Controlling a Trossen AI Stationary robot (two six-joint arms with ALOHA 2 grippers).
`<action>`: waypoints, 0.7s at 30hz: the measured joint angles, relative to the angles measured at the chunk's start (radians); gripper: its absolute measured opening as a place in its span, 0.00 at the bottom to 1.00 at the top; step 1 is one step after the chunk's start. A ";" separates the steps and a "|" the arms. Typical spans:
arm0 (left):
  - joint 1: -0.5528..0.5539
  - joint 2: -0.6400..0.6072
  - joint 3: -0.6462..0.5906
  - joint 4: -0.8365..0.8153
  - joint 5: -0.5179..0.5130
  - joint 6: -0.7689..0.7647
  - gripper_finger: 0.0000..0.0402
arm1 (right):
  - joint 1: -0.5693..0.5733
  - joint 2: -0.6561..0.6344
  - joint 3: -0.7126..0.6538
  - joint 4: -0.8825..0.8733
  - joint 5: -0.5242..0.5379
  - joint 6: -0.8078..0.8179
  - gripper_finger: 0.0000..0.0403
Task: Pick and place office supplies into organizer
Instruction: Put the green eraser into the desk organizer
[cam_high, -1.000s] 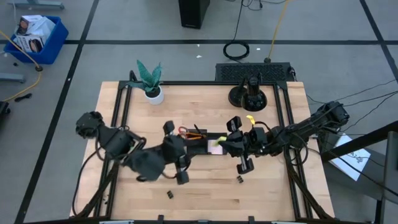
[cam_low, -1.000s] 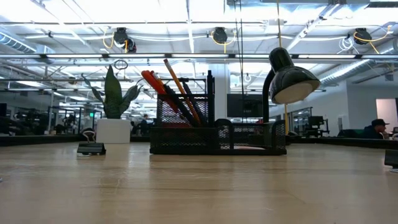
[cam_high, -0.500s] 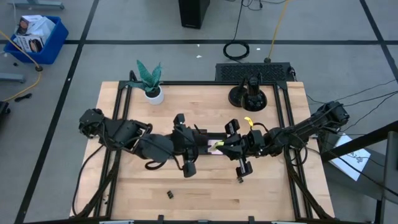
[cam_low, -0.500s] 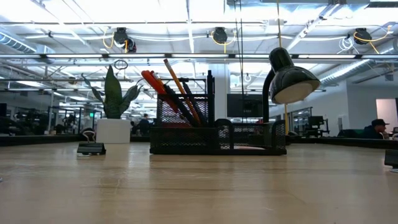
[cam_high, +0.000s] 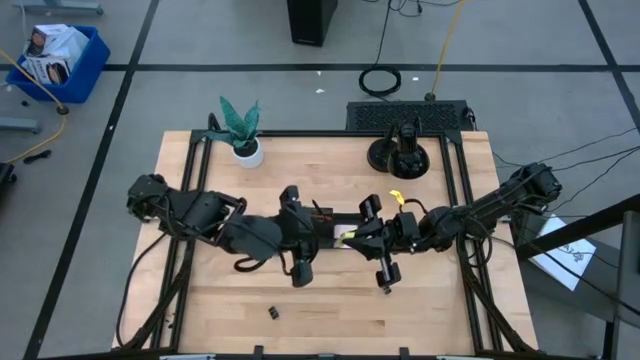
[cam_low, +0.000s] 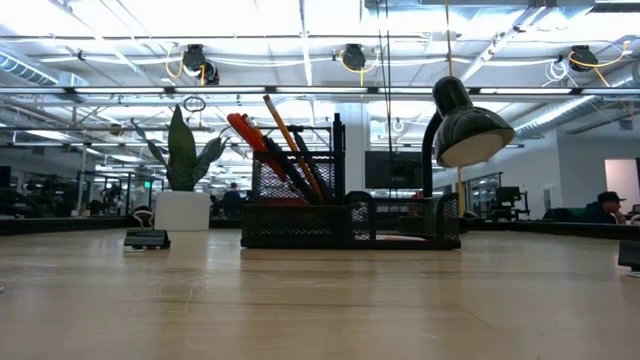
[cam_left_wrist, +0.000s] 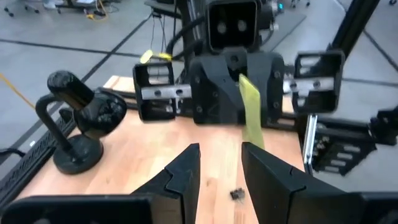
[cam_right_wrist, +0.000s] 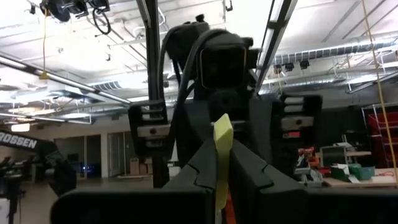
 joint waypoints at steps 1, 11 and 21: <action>-0.007 -0.004 0.000 -0.021 0.000 -0.009 0.31 | 0.000 0.000 0.000 -0.001 0.001 0.000 0.03; -0.046 -0.034 -0.001 -0.046 0.005 -0.064 0.31 | -0.004 0.000 0.000 -0.003 0.006 0.027 0.03; -0.044 -0.021 -0.001 -0.032 0.047 -0.085 0.31 | -0.007 0.000 0.000 -0.016 0.007 0.035 0.03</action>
